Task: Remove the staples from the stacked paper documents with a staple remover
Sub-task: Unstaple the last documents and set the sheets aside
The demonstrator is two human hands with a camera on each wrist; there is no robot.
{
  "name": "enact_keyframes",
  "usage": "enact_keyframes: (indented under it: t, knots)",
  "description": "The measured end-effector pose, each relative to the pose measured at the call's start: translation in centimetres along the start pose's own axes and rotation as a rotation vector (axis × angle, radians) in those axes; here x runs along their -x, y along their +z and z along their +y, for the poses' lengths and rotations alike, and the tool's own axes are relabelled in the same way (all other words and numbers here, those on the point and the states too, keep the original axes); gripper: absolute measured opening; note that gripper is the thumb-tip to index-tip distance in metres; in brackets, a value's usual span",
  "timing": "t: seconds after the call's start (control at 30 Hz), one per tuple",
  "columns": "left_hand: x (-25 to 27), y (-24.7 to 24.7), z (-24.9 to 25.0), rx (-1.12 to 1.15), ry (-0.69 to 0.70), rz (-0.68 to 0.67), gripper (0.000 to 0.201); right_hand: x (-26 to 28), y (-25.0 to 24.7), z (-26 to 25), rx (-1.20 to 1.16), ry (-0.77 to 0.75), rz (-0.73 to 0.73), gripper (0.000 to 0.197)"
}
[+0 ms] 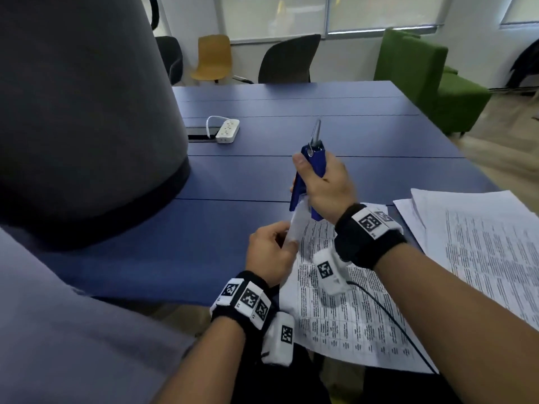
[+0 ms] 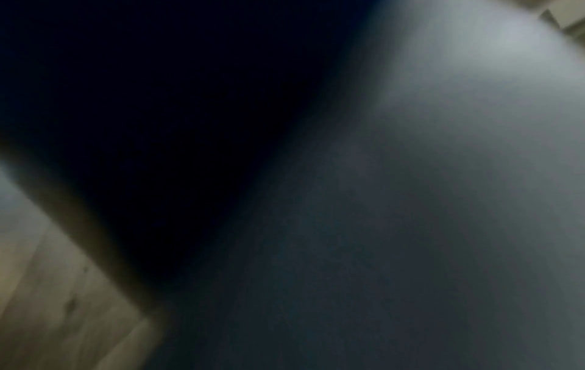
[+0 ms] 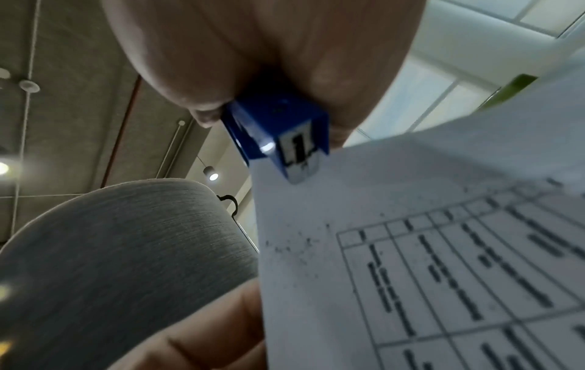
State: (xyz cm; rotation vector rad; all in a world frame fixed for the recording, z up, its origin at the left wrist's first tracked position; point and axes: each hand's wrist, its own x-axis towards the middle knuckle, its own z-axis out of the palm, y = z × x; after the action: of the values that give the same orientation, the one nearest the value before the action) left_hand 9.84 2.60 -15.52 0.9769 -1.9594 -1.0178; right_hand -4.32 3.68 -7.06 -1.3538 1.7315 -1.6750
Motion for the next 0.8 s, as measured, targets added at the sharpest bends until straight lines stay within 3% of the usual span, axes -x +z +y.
enact_keyframes:
  t: [0.2,0.3,0.4,0.47,0.53,0.67,0.8]
  knots:
    - [0.0,0.0,0.0,0.054,-0.035,-0.011,0.020,-0.5,0.5,0.5,0.101,-0.034,0.080,0.059]
    - [0.2,0.0,0.3,0.066,-0.040,-0.012,0.022,-0.3,0.9,0.2,0.192,-0.130,0.072,0.054]
    - [0.3,0.0,0.3,0.042,-0.035,-0.009,0.019,-0.5,0.8,0.1,0.202,-0.101,0.069,0.053]
    - [0.3,-0.2,0.2,0.031,-0.042,-0.009,0.017,-0.8,0.2,-0.5,0.086,-0.029,0.025,0.045]
    - [0.2,-0.3,0.1,0.041,-0.058,-0.010,0.019,-0.9,-1.0,-1.7,-0.017,0.005,0.031,0.033]
    - [0.2,-0.4,0.4,0.122,-0.110,-0.026,0.028,-1.2,-5.8,-3.9,-0.223,0.065,0.208,0.041]
    - [-0.5,-0.6,1.4,0.319,-0.131,-0.015,0.027,0.1,-12.5,-4.2,-0.262,0.109,0.296,0.034]
